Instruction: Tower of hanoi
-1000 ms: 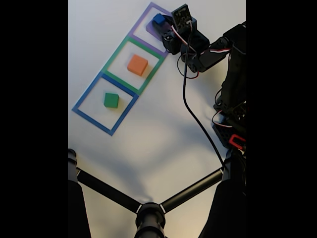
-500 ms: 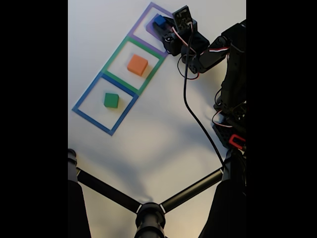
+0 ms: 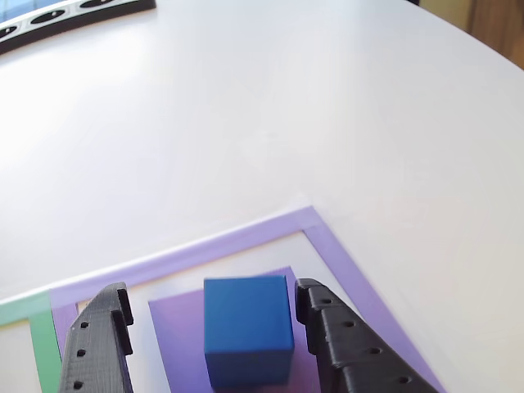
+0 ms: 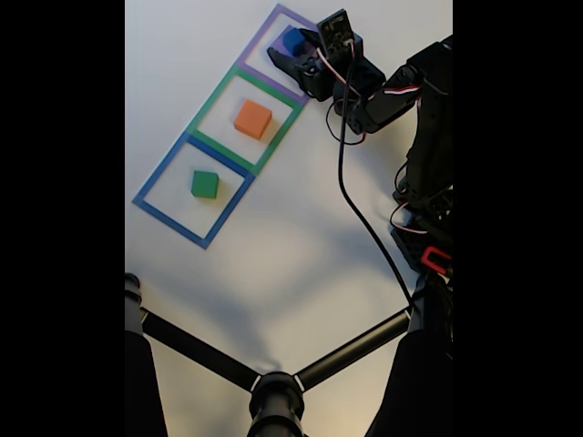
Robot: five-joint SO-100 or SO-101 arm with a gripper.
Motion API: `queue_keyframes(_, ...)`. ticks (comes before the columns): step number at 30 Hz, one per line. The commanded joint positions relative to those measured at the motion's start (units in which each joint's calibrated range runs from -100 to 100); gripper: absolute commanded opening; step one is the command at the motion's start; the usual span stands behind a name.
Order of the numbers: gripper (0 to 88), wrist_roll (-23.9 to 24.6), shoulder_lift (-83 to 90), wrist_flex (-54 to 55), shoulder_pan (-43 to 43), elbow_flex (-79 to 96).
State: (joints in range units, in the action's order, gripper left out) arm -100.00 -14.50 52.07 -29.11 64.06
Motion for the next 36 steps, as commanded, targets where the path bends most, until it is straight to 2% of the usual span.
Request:
queue_keyframes(1,22.6,0.0,9.37,-5.25,0.78,-1.86)
queue_keyframes(5,22.9,0.0,19.07,-17.39,1.24,-3.13)
queue_keyframes(9,22.6,0.0,29.89,-36.82,1.31,-9.31)
queue_keyframes(16,0.3,0.0,45.43,-71.94,3.14,-24.85)
queue_keyframes(25,0.0,0.0,62.58,-105.78,6.88,-33.39)
queue_keyframes(30,0.0,0.0,65.54,-125.53,11.15,-43.66)
queue_keyframes(36,0.5,0.0,65.14,-134.02,19.92,-46.66)
